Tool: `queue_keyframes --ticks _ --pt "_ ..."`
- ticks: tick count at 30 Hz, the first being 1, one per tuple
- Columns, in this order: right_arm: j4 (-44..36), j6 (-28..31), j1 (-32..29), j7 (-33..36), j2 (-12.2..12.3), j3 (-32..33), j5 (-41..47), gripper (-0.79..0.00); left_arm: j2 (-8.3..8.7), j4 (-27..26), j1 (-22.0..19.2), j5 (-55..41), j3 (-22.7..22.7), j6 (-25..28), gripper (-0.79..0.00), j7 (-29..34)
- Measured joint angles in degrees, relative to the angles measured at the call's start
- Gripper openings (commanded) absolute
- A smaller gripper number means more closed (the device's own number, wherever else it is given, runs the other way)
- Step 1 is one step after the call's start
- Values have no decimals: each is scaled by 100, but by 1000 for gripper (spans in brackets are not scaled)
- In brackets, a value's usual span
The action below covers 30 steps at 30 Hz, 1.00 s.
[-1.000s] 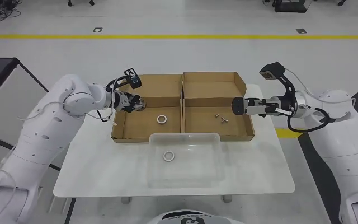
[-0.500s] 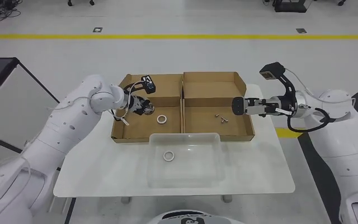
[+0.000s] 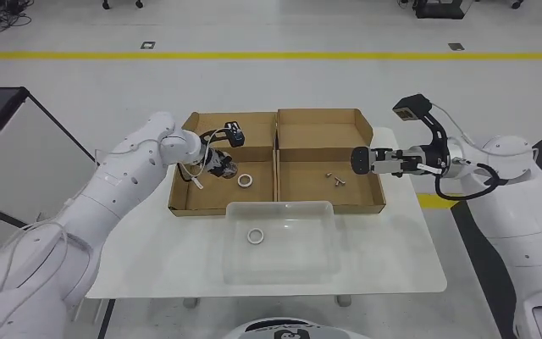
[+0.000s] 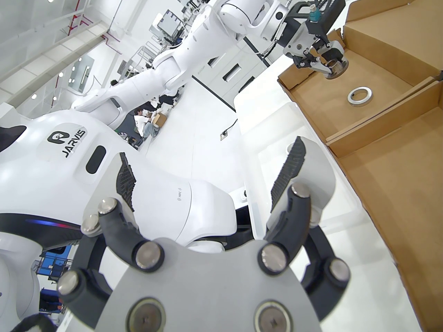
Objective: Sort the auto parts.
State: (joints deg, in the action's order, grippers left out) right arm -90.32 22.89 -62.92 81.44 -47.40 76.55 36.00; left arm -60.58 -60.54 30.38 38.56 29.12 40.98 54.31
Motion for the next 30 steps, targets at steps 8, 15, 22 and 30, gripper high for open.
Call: queue_keyframes --ticks 8,15,22,30 --pt "0 0 0 0 0 0 0 0 -350 844 -155 43 -377 283 -785 -76" --pt "0 0 0 0 0 0 0 0 -586 1372 -220 113 -557 352 -785 -212" --pt "0 0 0 0 0 0 0 0 -795 1764 -325 388 -715 542 -785 -406" --pt "0 0 0 0 0 0 0 0 -976 2089 -391 481 -791 698 -757 -581"
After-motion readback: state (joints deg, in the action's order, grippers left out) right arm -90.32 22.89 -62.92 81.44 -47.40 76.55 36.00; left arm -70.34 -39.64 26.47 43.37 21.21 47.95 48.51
